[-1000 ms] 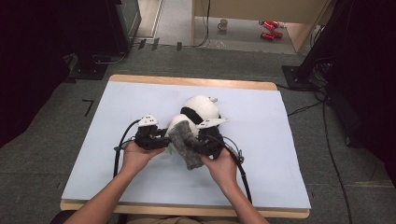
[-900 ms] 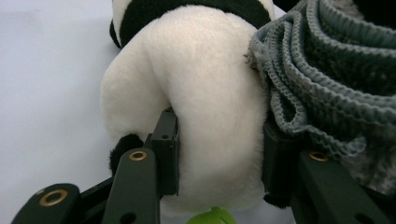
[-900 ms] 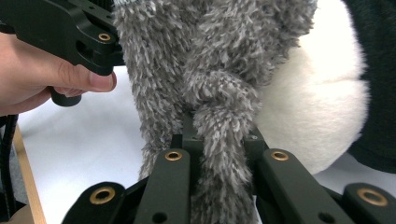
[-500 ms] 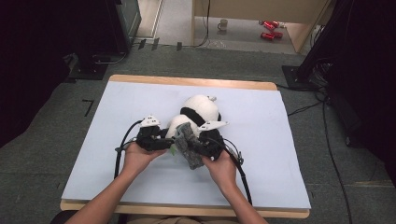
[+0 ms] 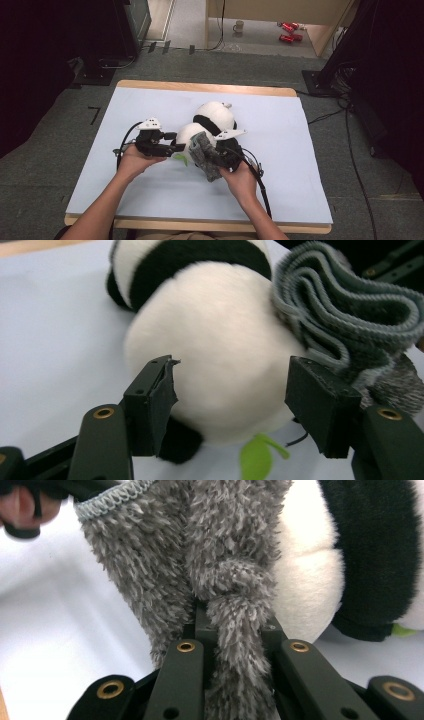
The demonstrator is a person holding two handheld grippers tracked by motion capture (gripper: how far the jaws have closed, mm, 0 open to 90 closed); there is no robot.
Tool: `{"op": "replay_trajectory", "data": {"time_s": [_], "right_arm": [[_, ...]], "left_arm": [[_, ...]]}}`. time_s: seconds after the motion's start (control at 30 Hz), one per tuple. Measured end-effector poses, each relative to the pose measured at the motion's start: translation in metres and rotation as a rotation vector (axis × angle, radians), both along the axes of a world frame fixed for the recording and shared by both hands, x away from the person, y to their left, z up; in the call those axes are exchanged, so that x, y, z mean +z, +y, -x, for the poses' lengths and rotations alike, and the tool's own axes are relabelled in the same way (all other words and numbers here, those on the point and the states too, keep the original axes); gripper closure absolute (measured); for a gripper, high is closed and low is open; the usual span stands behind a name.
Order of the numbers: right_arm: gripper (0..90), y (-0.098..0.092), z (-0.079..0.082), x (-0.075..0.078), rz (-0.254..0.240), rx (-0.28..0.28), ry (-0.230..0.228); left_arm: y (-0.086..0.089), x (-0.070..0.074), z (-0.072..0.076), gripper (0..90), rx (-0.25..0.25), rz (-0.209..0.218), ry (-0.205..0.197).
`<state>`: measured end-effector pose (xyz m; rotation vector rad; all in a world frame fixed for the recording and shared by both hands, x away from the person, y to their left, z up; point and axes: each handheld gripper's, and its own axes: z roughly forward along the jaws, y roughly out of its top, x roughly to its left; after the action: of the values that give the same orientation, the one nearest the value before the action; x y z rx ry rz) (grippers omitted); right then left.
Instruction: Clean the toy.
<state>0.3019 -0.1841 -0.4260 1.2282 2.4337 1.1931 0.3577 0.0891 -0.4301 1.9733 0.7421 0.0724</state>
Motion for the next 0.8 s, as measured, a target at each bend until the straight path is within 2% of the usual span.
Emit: {"op": "replay_trajectory", "data": {"time_s": [0.1, 0.27, 0.37, 0.47, 0.53, 0.6, 0.7, 0.73, 0.8], "right_arm": [[79.7, -0.002, 0.0, -0.001, -0.004, 0.004, 0.007], [79.6, -0.003, 0.0, -0.001, 0.0, 0.003, 0.018], [79.6, -0.005, -0.001, -0.002, -0.01, 0.002, 0.032], [79.7, -0.003, -0.001, -0.001, -0.003, 0.005, 0.041], [79.8, -0.001, 0.0, 0.001, -0.004, 0.013, 0.04], [79.9, 0.001, 0.003, 0.007, -0.011, 0.022, 0.032], [79.9, 0.006, 0.008, 0.016, -0.038, 0.039, 0.006], [79.9, 0.008, 0.01, 0.019, -0.051, 0.05, -0.004], [79.9, 0.016, 0.014, 0.021, -0.062, 0.067, -0.026]], "left_arm": [[0.003, -0.005, -0.009, 35.9, -0.016, 0.032, 0.038], [-0.005, -0.019, -0.019, 33.6, -0.057, 0.063, 0.088], [-0.009, -0.023, -0.02, 35.0, -0.067, 0.058, 0.106], [-0.012, -0.023, -0.017, 50.8, -0.076, 0.027, 0.086], [-0.013, -0.021, -0.017, 62.6, -0.051, 0.019, 0.108], [-0.013, -0.017, -0.016, 69.4, -0.037, 0.016, 0.113], [-0.017, -0.013, -0.015, 72.0, -0.026, 0.029, 0.149], [-0.021, -0.011, -0.012, 72.1, -0.023, 0.017, 0.145], [-0.028, -0.01, -0.009, 72.1, -0.024, 0.019, 0.151]]}}
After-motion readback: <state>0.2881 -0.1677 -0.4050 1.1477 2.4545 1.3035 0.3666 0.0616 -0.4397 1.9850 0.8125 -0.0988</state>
